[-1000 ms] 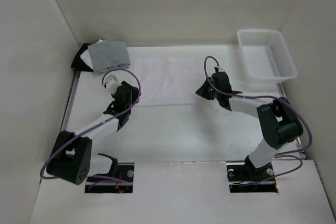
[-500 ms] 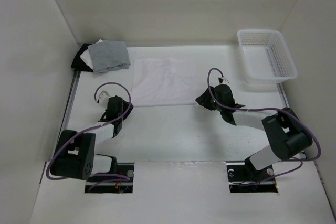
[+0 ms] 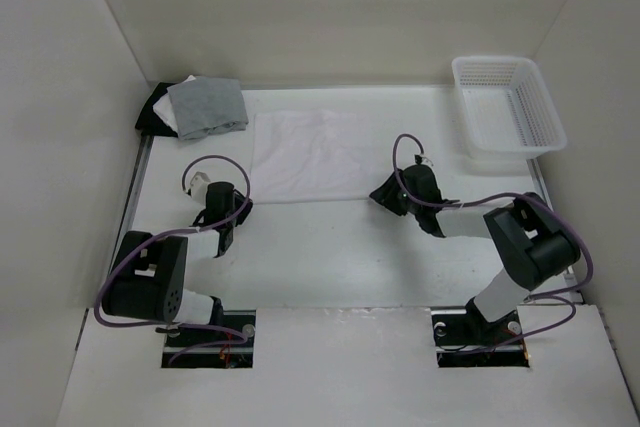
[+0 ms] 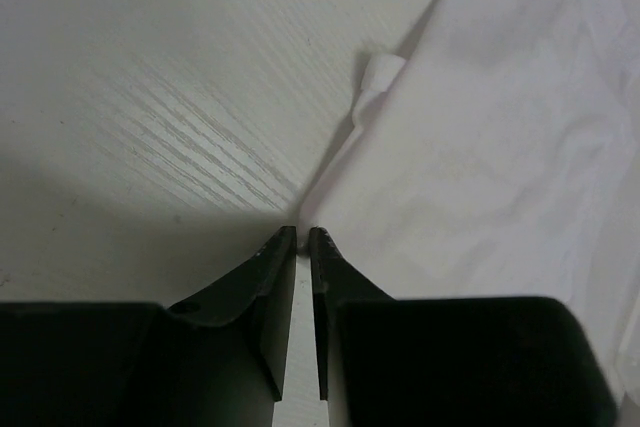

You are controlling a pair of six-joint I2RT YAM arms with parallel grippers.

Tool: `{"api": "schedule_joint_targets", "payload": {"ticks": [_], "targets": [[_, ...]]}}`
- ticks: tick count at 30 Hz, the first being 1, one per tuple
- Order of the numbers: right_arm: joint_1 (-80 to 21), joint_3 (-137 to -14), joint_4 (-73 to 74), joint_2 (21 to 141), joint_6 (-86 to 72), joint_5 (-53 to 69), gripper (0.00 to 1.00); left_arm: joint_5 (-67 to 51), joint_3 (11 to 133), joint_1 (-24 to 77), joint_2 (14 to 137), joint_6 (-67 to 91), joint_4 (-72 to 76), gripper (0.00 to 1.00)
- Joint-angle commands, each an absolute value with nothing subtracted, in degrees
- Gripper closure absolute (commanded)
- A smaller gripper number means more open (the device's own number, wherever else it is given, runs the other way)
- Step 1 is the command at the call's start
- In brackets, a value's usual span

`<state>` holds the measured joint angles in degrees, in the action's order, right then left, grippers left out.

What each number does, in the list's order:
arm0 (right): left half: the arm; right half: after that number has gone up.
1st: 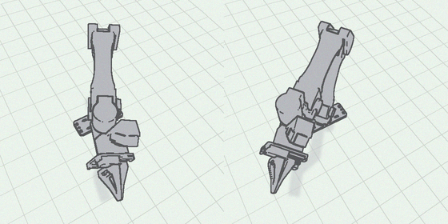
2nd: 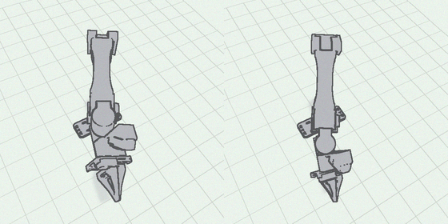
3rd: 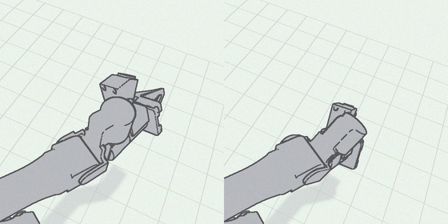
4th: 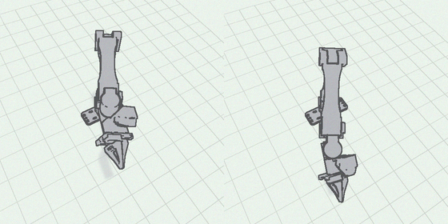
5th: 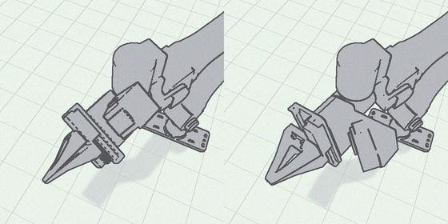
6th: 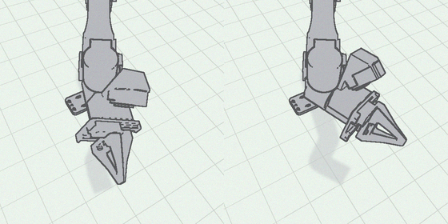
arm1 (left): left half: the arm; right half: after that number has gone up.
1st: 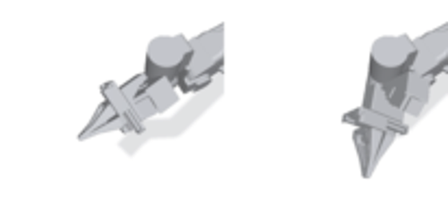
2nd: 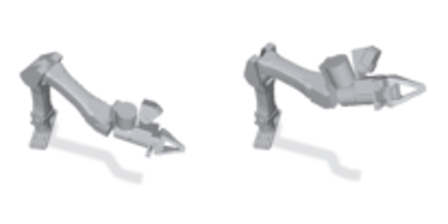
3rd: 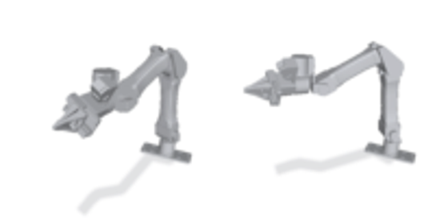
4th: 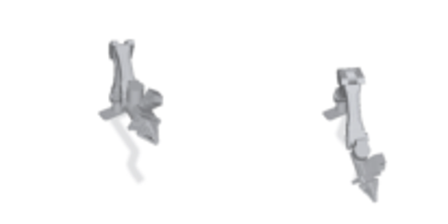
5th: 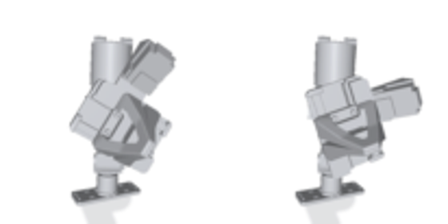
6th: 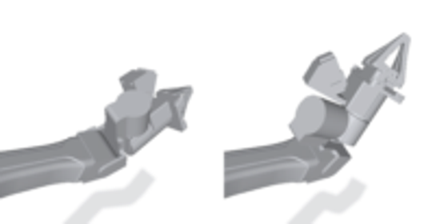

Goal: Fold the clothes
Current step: Fold the tank top

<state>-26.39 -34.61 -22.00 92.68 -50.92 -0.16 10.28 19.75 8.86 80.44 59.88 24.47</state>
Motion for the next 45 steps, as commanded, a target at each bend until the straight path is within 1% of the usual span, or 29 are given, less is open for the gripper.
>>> {"api": "schedule_joint_targets", "payload": {"ticks": [1,3,5,10,13,16,18,21,23,25,28,30,32,35,38,40,41,43,45], "targets": [[-26.7,-35.2,-25.9,94.1,-52.7,1.0,0.57,9.8,20.2,8.4,81.2,60.0,24.4,0.9],[-26.4,-35.9,-26.6,95.0,-53.4,1.6,0.57,9.8,19.9,8.4,81.3,60.0,25.3,0.91],[-26.2,-36.8,-27.1,96.6,-53.9,2.6,0.59,9.8,19.6,8.4,81.8,60.2,25.9,0.92],[-25.7,-37.3,-28.8,98.1,-55.5,2.9,0.72,9.6,19.4,8.1,82.4,60.5,26.7,0.94],[-25.8,-37.5,-29.2,98.5,-55.6,2.2,0.85,9.8,19.3,8.1,81.9,60.5,27.0,0.96],[-26.1,-36.8,-31.4,97.9,-55.3,-0.3,0.92,9.8,19.0,8.4,79.9,60.1,27.7,0.97],[-26.1,-35.6,-32.4,95.7,-54.8,-1.4,0.95,9.5,18.6,8.7,77.0,60.0,27.4,0.99],[-27.2,-32.5,-32.1,88.1,-53.4,-3.1,0.97,9.3,18.6,9.9,67.8,59.5,24.4,1.0],[-28.5,-30.3,-28.6,79.3,-51.6,-4.8,0.97,9.7,20.3,11.6,58.6,59.2,17.7,1.0],[-30.5,-29.3,-21.1,68.7,-49.2,-7.5,0.97,11.0,23.2,14.0,47.9,57.6,10.0,1.0],[-35.6,-30.4,-6.7,51.1,-44.9,-15.1,0.97,15.0,28.5,18.0,34.4,54.2,-0.8,1.0],[-40.0,-34.2,4.0,40.9,-42.6,-20.6,0.97,17.8,33.0,21.5,27.7,52.7,-7.8,1.0],[-45.0,-39.3,12.6,34.1,-41.3,-26.0,0.97,20.3,37.0,25.0,23.8,52.0,-12.3,1.0],[-53.5,-47.1,21.2,29.5,-39.7,-33.8,0.96,23.3,40.8,30.0,21.3,52.1,-15.6,1.0],[-61.5,-52.5,26.2,29.4,-38.9,-40.4,0.96,25.5,42.7,34.1,21.2,52.6,-16.5,1.0],[-64.0,-53.4,27.0,30.4,-38.1,-43.1,0.95,27.2,42.8,35.9,22.1,52.3,-16.3,1.0],[-64.5,-53.4,26.9,30.9,-37.9,-43.2,0.95,28.2,42.5,36.6,22.8,52.1,-16.0,1.0],[-61.5,-52.4,25.8,33.2,-37.2,-41.8,0.95,29.6,41.2,37.1,25.7,51.9,-15.0,0.99],[-55.1,-49.5,22.2,35.7,-36.8,-36.4,0.95,29.5,39.6,36.2,29.5,51.6,-13.3,0.99]]}}
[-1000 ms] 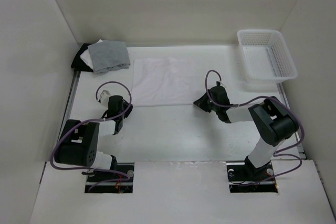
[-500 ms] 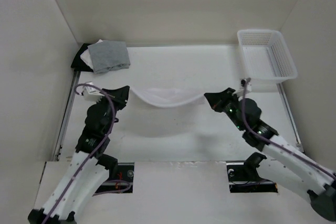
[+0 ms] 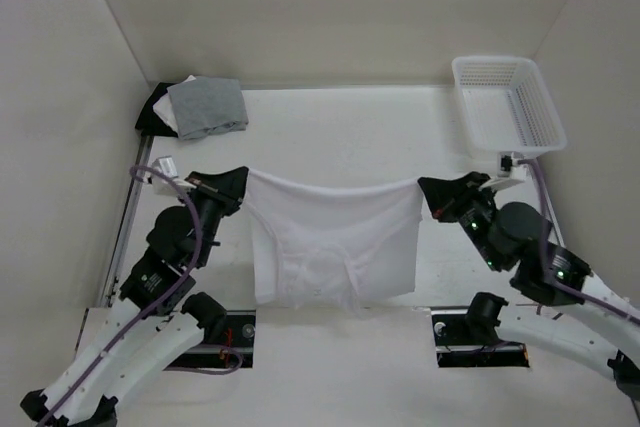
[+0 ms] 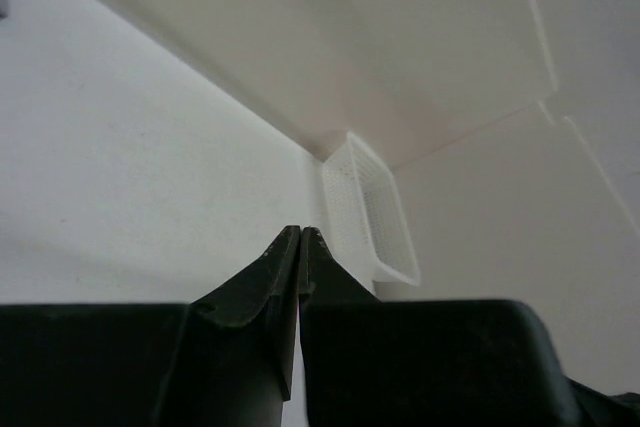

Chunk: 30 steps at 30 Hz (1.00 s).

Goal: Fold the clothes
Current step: Fold the tank top

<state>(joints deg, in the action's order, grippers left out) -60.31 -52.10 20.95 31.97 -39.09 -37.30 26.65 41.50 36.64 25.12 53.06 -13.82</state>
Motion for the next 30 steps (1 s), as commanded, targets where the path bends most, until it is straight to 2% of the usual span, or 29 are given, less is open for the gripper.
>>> {"api": "schedule_joint_targets", "payload": {"ticks": [1,4,8,13,16,21,30], "targets": [[-49.8,-47.2,19.0,37.6,-36.7,-30.6,0.95,29.4,38.7,35.3,31.5,51.5,-12.0,0.99],[-36.9,-42.2,9.2,44.4,-37.6,-14.8,0.94,27.5,36.0,31.0,39.3,51.0,-7.0,0.98],[-24.0,-42.2,-4.8,62.7,-40.7,0.7,0.94,21.8,34.7,23.2,54.5,51.1,3.8,0.98],[-15.9,-58.1,-8.7,89.2,-40.3,7.5,0.94,18.5,44.0,15.9,76.7,53.0,13.5,0.98],[-14.0,-65.2,-6.6,95.9,-40.3,9.4,0.94,17.3,51.2,14.6,83.0,52.2,13.4,0.98],[-13.8,-59.0,-7.6,89.7,-39.9,8.7,0.94,15.6,48.6,15.2,80.4,51.9,14.2,0.98],[-16.8,-36.5,-11.3,70.9,-41.8,5.5,0.95,14.0,27.6,17.1,61.6,52.4,14.9,0.98]]}}
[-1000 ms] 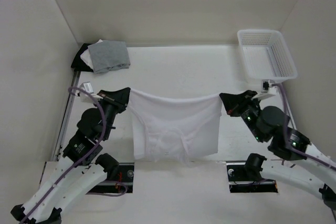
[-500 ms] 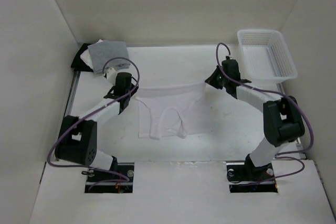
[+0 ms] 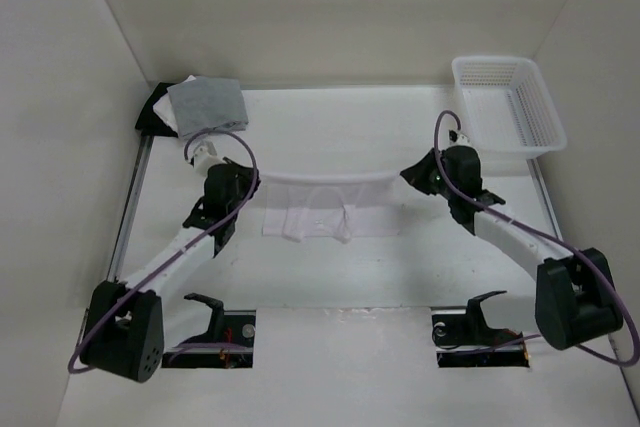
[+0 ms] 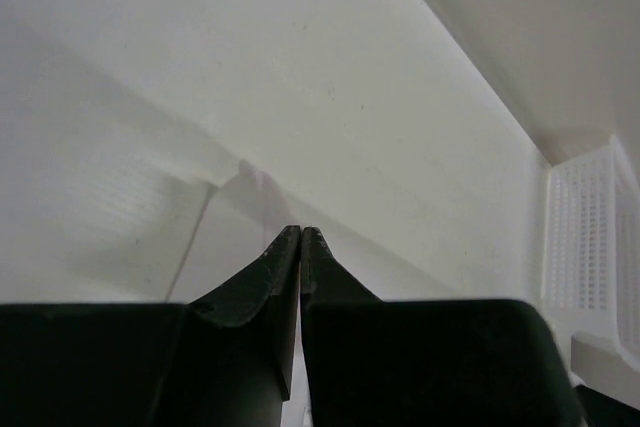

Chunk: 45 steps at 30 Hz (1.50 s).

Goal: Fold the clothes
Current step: Fold the tank top

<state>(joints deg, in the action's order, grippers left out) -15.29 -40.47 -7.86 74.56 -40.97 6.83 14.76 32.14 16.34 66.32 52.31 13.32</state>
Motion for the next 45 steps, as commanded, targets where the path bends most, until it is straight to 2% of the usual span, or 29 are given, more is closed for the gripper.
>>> {"api": "schedule_joint_targets", "payload": {"ticks": [1,11,20,22,25,28,30,36,40,45], "targets": [[-17.4,-34.8,-11.1,69.4,-42.0,5.2,0.95,13.9,25.4,17.3,59.3,52.7,14.8,0.98],[-25.7,-21.5,-3.4,52.3,-46.2,-2.3,0.97,14.0,14.9,22.1,40.8,54.8,6.2,0.98],[-28.3,-15.0,-2.7,52.9,-54.0,-4.0,0.96,14.5,6.8,22.4,35.4,57.1,2.6,0.96],[-28.0,-14.4,-3.1,54.7,-54.3,-4.4,0.9,14.3,6.6,21.6,36.0,57.5,2.1,0.91],[-27.9,-14.9,-4.5,54.4,-53.5,-5.2,0.63,14.3,7.3,20.4,35.6,57.4,1.4,0.75],[-26.3,-14.9,-7.2,54.0,-51.6,-5.3,0.44,14.8,8.8,19.8,33.4,56.7,0.1,0.73],[-24.3,-15.5,-10.4,57.0,-49.7,-3.3,0.41,15.4,9.8,19.7,32.5,56.1,0.0,0.73],[-20.0,-17.2,-19.8,68.6,-50.8,5.2,0.48,15.9,12.9,21.6,38.1,55.3,4.3,0.73],[-19.5,-18.3,-26.6,77.3,-54.0,10.1,0.61,16.3,13.4,23.9,40.2,55.3,8.0,0.73],[-19.4,-19.3,-34.7,85.4,-58.9,13.4,0.84,16.4,13.4,25.1,41.5,54.6,12.8,0.73]]}}
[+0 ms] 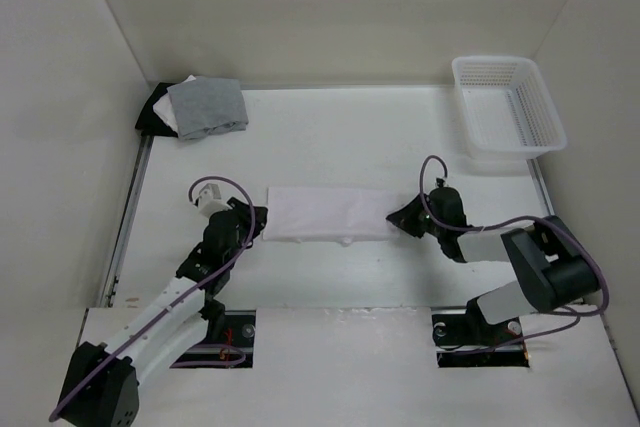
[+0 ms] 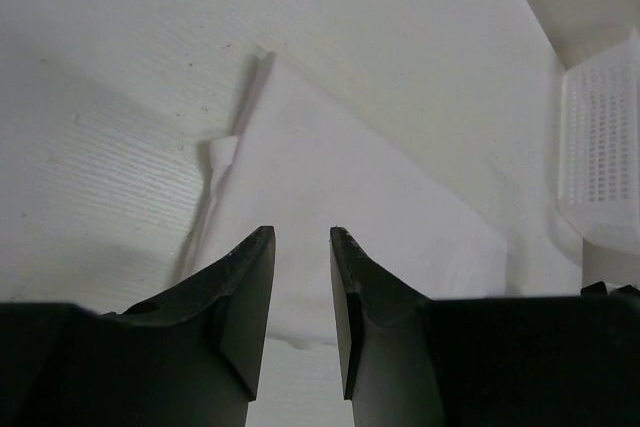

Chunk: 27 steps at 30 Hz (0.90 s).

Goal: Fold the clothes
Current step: Fold the tank top

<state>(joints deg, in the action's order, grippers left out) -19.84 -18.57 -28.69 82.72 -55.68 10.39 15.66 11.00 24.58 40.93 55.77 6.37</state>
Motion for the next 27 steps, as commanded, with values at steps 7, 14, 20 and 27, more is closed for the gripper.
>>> {"api": "schedule_joint_targets", "payload": {"ticks": [7,14,20,27], "targets": [[-18.2,-16.4,-29.5,72.5,-59.0,4.8,0.98,15.6,14.4,26.4,43.2,53.8,14.4,0.73],[-24.5,-27.8,-4.5,56.3,-47.3,-6.8,0.97,15.6,15.5,29.1,45.0,54.3,16.7,0.73],[-38.3,-43.0,7.6,64.1,-39.3,-17.9,0.96,15.6,15.8,30.8,44.6,54.7,17.4,0.73],[-51.9,-61.7,17.6,85.7,-37.0,-24.8,0.94,14.9,14.5,30.1,42.0,55.1,17.8,0.72]]}}
